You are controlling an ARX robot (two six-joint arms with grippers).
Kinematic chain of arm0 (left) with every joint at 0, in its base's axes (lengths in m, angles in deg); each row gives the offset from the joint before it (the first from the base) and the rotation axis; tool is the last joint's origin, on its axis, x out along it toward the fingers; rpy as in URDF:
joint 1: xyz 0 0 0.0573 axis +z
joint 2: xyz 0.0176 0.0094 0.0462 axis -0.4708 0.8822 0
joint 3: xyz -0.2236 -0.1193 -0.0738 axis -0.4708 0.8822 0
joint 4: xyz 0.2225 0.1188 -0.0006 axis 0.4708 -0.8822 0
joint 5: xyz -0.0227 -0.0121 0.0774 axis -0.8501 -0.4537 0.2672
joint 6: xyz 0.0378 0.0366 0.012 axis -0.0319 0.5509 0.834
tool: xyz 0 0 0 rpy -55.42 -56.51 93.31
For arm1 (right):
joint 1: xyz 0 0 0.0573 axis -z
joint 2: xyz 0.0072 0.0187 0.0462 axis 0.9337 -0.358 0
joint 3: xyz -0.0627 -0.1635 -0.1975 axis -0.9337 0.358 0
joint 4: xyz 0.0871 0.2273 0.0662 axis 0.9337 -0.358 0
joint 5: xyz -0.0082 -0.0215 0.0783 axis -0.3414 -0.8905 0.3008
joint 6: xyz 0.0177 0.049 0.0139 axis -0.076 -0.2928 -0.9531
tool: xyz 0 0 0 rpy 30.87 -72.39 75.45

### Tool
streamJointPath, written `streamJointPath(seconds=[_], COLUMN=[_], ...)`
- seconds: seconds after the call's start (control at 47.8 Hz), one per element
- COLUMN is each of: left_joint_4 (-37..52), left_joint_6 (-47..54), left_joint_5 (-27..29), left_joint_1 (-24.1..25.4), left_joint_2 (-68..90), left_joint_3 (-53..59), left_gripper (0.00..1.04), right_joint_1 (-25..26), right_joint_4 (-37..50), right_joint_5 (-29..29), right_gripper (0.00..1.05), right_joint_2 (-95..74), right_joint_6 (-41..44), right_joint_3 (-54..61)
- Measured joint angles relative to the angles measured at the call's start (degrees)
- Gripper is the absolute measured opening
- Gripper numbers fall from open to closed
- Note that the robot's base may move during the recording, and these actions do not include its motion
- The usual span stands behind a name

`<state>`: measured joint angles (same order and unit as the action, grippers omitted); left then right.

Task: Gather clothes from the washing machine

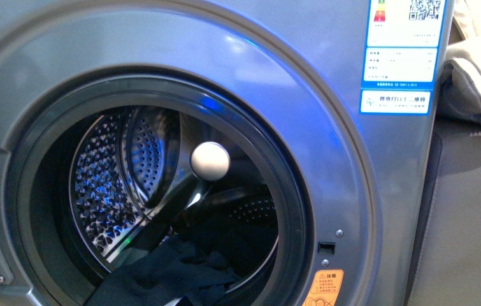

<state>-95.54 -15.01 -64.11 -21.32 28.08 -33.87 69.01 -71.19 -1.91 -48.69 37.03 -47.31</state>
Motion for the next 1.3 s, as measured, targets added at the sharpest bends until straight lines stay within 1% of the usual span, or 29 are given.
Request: streamJointPath(seconds=[0.105, 0.23, 0.376, 0.439, 0.627, 0.732, 0.878, 1.025, 1.129, 1.297], left_joint_4=[6.6, 16.85, 27.41, 30.05, 32.89, 34.82, 38.45, 39.98, 40.54, 40.72], left_joint_6=[-0.59, -0.52, 0.15, 0.66, 1.68, 2.14, 3.39, 3.61, 3.61, 3.87], left_joint_5=[3.06, 6.01, 8.22, 8.76, 11.32, 12.37, 14.95, 16.44, 16.52, 16.81], left_joint_1=[-3.78, -8.11, -11.19, -12.52, -15.76, -18.16, -22.88, -25.92, -27.58, -28.57], left_joint_2=[5.77, 15.96, 29.81, 35.26, 45.22, 49.37, 57.81, 64.74, 68.28, 73.09], left_joint_3=[-1.6, -3.93, -8.11, -10.71, -16.55, -19.78, -24.85, -28.22, -30.64, -34.84], left_gripper=[0.98, 0.98, 0.98, 0.98, 0.98, 0.98, 0.98, 0.98, 0.98, 0.98], right_joint_1=[-0.02, 0.0, -0.02, 0.0, 0.0, -0.02, -0.02, -0.02, -0.02, -0.02], right_joint_4=[0.0, 0.0, 0.0, -0.02, 0.0, 0.0, 0.0, 0.0, 0.0, -0.02], right_joint_5=[0.04, 0.02, 0.02, 0.02, 0.04, 0.04, 0.04, 0.04, 0.04, 0.04], right_gripper=[0.97, 0.97, 0.97, 0.97, 0.97, 0.97, 0.97, 0.97, 0.97, 0.97], right_joint_2=[0.0, 0.0, 0.0, 0.0, 0.0, 0.0, 0.0, 0.0, 0.0, 0.0], right_joint_6=[-0.02, -0.02, -0.02, -0.02, -0.02, -0.02, -0.02, -0.02, -0.02, -0.02], right_joint_3=[0.0, 0.0, 0.0, 0.0, 0.0, 0.0, 0.0, 0.0, 0.0, 0.0])
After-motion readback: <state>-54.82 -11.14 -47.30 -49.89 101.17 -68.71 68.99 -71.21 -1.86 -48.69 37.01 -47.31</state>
